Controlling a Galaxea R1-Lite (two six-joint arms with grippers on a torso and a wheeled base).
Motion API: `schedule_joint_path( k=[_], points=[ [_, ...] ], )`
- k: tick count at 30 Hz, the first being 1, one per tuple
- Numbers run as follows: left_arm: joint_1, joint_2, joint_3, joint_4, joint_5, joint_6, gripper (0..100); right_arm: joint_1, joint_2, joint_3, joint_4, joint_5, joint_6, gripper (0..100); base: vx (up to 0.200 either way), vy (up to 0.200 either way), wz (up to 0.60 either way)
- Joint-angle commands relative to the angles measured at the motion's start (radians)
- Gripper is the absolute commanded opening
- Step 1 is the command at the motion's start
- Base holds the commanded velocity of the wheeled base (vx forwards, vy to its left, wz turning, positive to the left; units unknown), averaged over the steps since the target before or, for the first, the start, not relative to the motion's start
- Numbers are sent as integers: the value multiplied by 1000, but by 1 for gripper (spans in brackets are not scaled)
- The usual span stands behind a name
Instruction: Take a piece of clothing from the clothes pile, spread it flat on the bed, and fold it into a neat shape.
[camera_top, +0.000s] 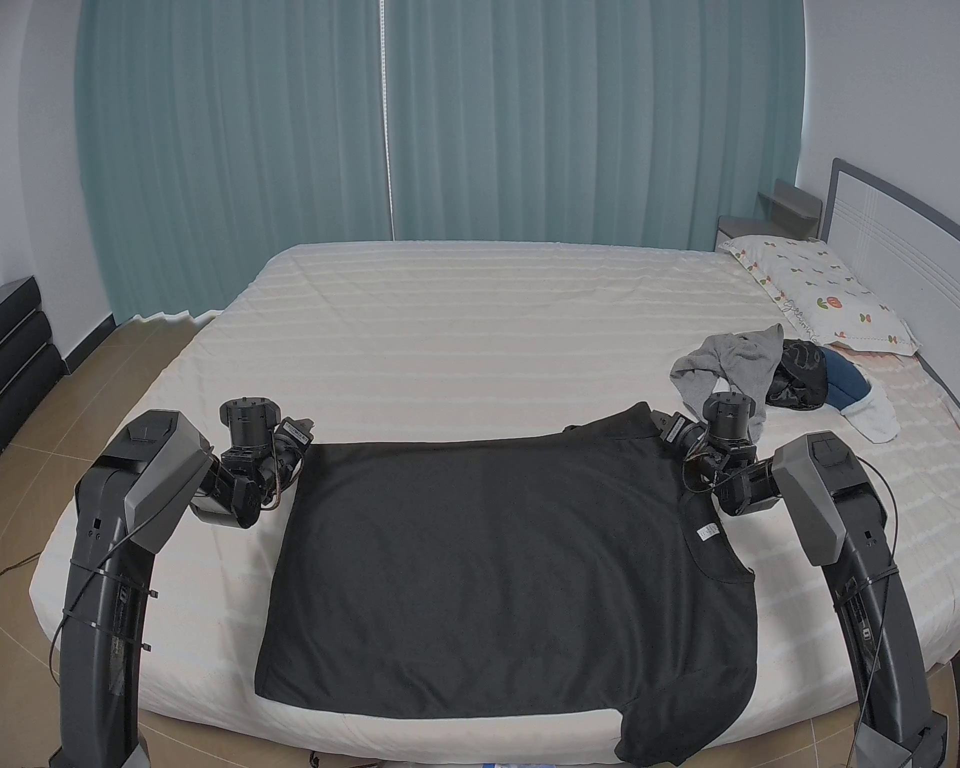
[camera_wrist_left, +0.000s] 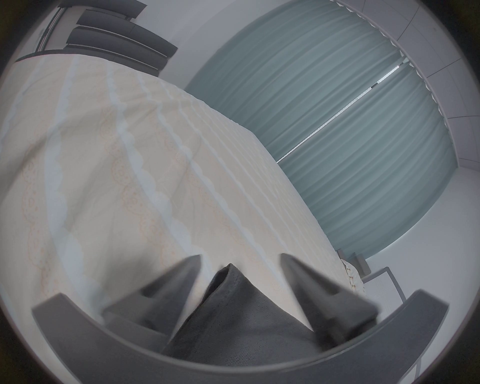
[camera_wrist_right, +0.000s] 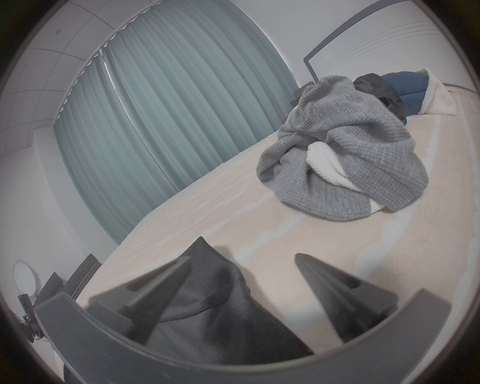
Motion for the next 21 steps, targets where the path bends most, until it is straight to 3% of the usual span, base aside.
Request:
schedule_joint_path(
  k=[1,7,9,12,15,16,21],
  points=[
    [1,-13,15,-4,4,-3,100,-8,-60,6,-2,-23,7,100,0,0,0],
    [9,-115,118,-22,7,-9,100,-31,-230,230,-63,-9,50,100,0,0,0],
    [9,-188,202,-50,9,-9,100,-47,-345,446,-126,30,76,100,0,0,0],
    [3,-286,297,-53,3,-10,100,-73,-460,670,-201,106,116,100,0,0,0],
    [-3,-337,351,-53,-4,-12,100,-84,-528,798,-226,139,139,100,0,0,0],
    [-20,-380,402,-53,-7,-15,100,-84,-600,917,-240,159,165,100,0,0,0],
    [-61,-463,564,-60,-5,-16,100,-74,-741,1155,-275,160,214,100,0,0,0]
  ],
)
